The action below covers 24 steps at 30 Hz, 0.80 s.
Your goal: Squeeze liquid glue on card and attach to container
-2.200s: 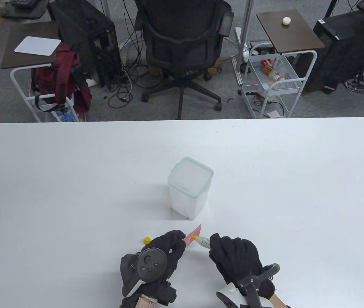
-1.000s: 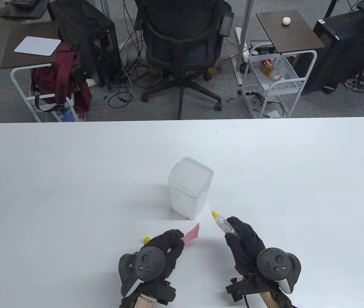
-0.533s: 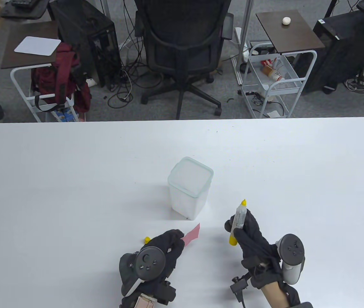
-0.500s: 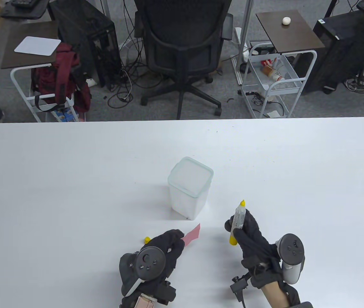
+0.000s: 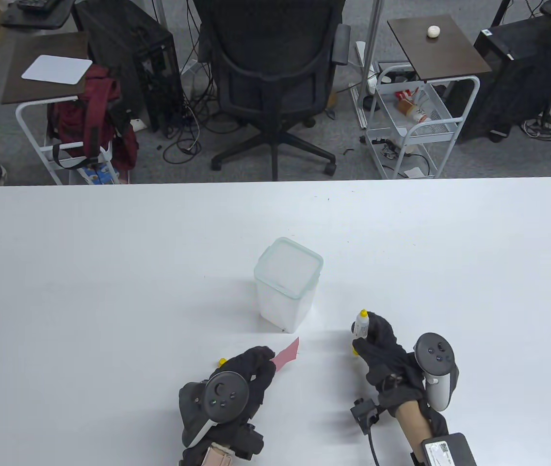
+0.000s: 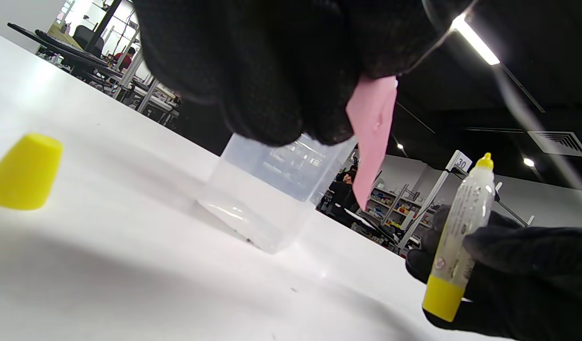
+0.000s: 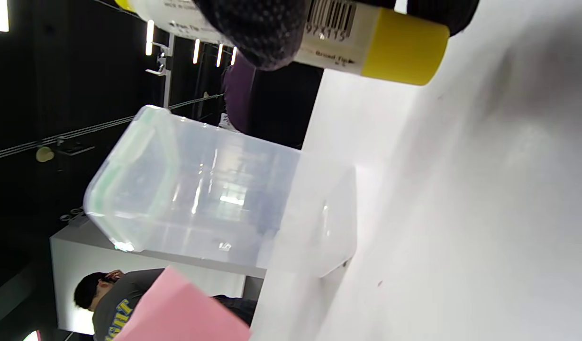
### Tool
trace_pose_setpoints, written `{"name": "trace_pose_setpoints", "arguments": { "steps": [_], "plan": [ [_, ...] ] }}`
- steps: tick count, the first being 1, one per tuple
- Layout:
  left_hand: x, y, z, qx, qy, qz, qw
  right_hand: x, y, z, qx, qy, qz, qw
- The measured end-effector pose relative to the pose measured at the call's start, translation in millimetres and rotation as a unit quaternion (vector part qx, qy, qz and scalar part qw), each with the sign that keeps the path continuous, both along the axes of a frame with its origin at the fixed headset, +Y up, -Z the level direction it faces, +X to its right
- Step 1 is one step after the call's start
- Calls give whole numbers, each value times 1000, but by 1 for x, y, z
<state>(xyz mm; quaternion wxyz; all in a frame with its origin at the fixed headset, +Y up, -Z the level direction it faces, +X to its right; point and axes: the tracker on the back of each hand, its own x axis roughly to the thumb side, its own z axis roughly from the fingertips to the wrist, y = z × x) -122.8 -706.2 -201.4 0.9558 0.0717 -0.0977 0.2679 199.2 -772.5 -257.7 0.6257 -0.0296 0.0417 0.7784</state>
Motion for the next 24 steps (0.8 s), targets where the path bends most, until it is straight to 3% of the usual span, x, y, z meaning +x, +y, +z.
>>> {"name": "trace_pose_setpoints", "arguments": {
  "steps": [9, 24],
  "plan": [
    [-4, 0, -4, -3, 1, -3, 1000, 3, -16, -11, -43, -20, -5, 999],
    [-10, 0, -7, -2, 4, -4, 1000, 3, -17, -9, -46, -30, -12, 998]
  ]
}}
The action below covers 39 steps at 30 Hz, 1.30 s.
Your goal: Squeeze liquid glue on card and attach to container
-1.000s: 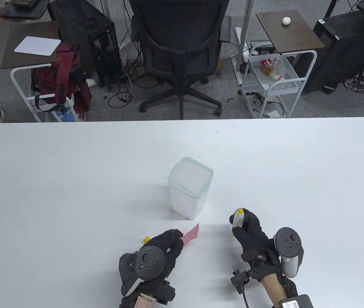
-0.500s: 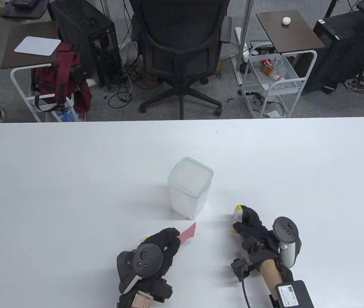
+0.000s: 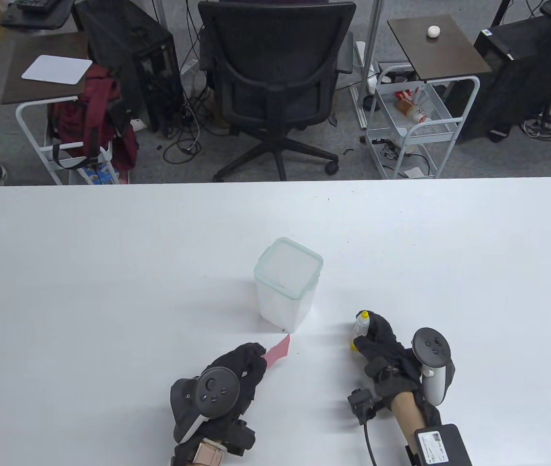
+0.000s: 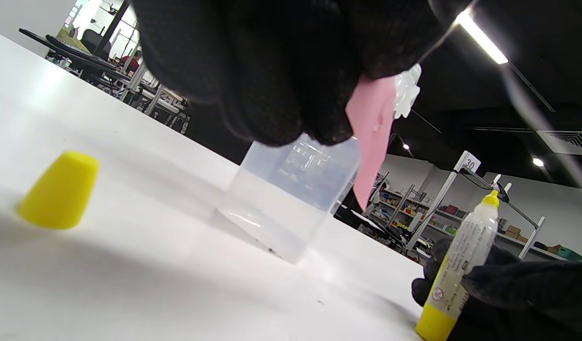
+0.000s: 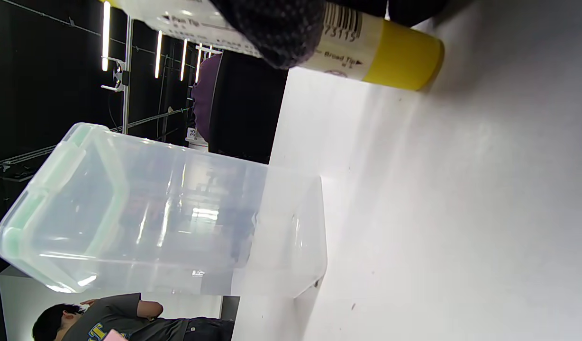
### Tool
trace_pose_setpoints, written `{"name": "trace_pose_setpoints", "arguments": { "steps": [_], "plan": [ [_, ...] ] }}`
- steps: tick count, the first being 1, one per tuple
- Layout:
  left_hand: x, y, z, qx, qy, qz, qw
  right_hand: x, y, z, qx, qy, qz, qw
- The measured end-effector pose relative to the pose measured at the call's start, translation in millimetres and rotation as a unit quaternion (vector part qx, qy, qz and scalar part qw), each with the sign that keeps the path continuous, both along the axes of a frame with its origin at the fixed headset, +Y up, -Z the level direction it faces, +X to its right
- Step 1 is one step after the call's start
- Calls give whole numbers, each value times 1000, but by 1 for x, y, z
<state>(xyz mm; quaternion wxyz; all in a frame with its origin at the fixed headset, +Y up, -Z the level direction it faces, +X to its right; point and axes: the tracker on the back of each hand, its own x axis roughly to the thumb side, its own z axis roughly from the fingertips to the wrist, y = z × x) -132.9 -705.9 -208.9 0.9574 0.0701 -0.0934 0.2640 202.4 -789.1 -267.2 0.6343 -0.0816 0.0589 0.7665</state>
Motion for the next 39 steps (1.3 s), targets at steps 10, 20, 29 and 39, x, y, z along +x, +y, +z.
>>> {"name": "trace_pose_setpoints", "arguments": {
  "steps": [10, 20, 29, 39],
  "plan": [
    [-6, 0, 2, 1, 8, 2, 1000, 4, 2, 7, 24, -3, 25, 999],
    [-11, 4, 5, 11, 9, 12, 1000, 31, 26, 23, 63, -69, 56, 994],
    [-12, 51, 9, 102, 27, 13, 994, 41, 28, 25, 69, -95, 116, 986],
    [19, 122, -44, 144, 81, -139, 976, 47, 21, 21, 59, -103, 53, 992]
  ]
}}
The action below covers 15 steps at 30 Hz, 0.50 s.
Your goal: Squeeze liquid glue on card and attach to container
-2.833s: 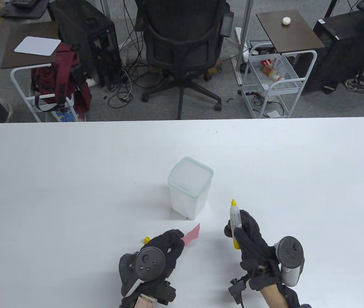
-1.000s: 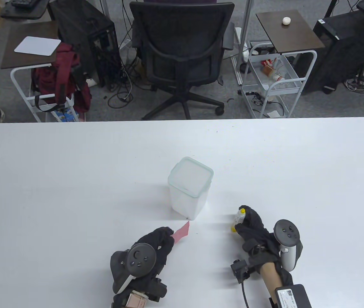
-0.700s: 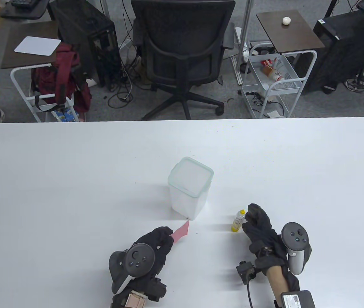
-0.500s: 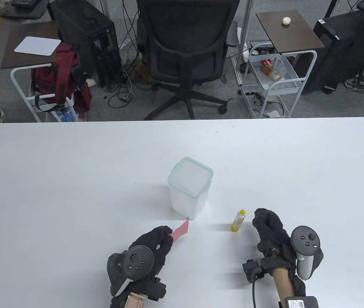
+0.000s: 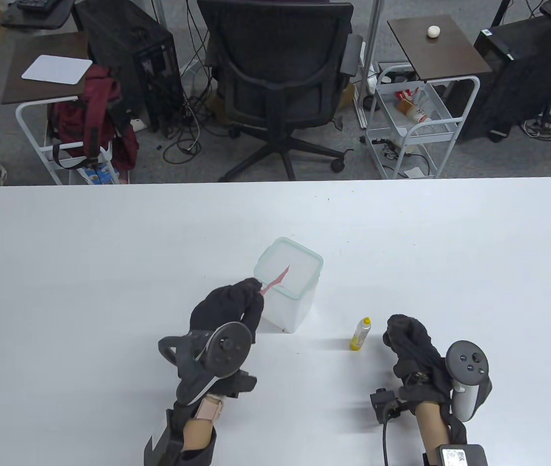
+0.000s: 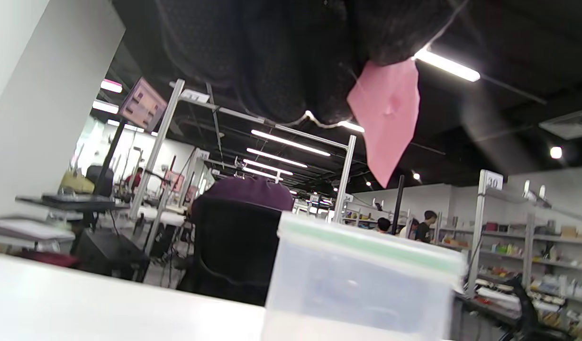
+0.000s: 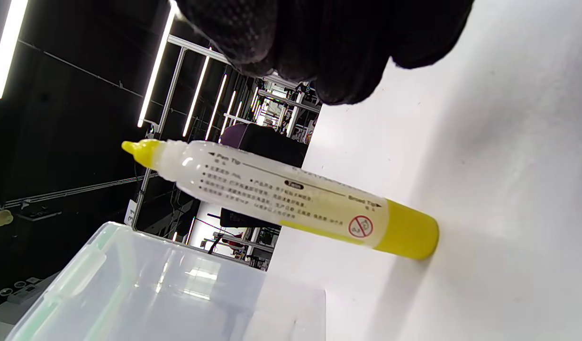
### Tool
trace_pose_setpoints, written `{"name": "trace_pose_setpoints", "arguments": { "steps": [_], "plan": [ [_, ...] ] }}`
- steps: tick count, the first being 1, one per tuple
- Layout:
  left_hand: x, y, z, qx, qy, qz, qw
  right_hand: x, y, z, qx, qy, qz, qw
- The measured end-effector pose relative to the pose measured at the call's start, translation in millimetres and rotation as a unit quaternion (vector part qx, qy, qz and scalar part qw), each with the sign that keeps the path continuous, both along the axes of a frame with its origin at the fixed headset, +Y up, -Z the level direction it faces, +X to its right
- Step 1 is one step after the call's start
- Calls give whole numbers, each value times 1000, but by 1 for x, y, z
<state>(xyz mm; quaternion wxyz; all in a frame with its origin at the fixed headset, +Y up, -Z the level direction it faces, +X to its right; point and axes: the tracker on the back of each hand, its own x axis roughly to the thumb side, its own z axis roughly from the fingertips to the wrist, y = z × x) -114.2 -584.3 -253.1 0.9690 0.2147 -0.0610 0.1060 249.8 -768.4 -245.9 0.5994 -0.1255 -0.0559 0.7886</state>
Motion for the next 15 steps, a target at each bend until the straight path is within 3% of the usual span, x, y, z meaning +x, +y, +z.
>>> {"name": "trace_pose_setpoints", "arguments": {
  "steps": [7, 15],
  "plan": [
    [33, 1, -48, 5, 10, -134, 991, 14, -3, -3, -4, -13, -17, 1000],
    [45, -21, -64, -4, -23, -187, 982, 23, -5, -11, -12, -18, -40, 999]
  ]
}}
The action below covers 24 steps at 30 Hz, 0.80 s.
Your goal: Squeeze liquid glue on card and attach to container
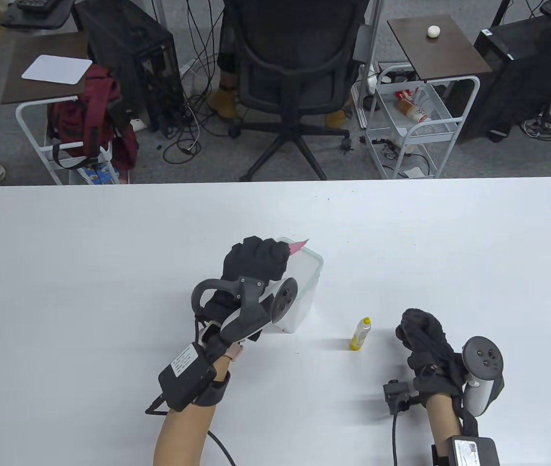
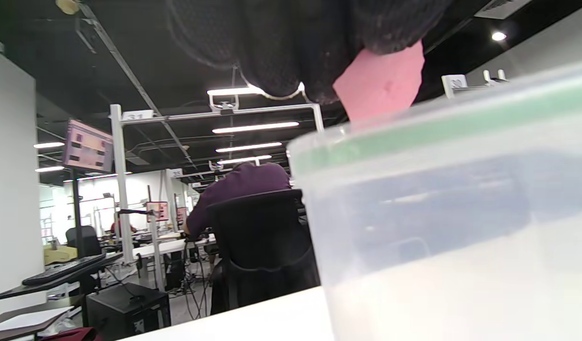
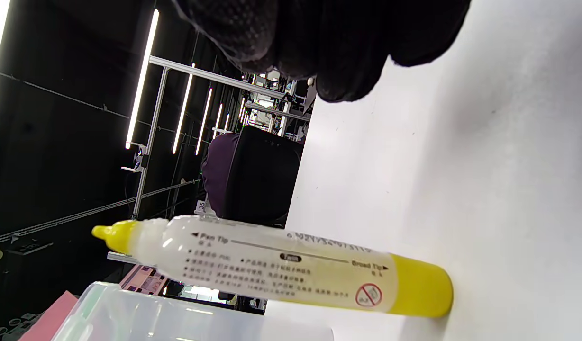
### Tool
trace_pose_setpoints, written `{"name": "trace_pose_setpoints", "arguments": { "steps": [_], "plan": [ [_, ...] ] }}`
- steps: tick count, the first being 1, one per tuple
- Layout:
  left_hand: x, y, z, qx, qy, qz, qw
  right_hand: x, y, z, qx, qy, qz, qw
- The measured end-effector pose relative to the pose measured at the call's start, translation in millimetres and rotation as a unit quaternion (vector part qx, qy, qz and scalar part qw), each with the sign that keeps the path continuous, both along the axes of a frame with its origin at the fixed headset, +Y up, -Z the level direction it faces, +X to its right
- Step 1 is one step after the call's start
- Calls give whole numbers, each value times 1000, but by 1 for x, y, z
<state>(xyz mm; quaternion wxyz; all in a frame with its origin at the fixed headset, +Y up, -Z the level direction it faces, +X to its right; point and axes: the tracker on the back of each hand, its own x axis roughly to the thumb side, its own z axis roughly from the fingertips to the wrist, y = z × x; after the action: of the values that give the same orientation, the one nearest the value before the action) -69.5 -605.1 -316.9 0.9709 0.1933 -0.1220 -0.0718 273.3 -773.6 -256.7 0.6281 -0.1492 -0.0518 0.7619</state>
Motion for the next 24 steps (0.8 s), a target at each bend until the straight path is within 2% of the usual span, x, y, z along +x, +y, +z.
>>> {"name": "trace_pose_setpoints", "arguments": {
  "steps": [5, 11, 21, 24],
  "plan": [
    [-2, -7, -1, -23, -25, -15, 999, -3, -1, -3, -1, 7, -1, 1000],
    [-5, -13, -2, -31, -25, -52, 998, -4, -2, -3, -6, 5, -4, 1000],
    [-8, -7, -5, -88, -44, -14, 995, -7, 1, -2, -12, 6, -8, 1000],
    [-10, -8, -5, -85, -47, -2, 995, -7, 1, -1, -13, 6, -10, 1000]
  ]
}}
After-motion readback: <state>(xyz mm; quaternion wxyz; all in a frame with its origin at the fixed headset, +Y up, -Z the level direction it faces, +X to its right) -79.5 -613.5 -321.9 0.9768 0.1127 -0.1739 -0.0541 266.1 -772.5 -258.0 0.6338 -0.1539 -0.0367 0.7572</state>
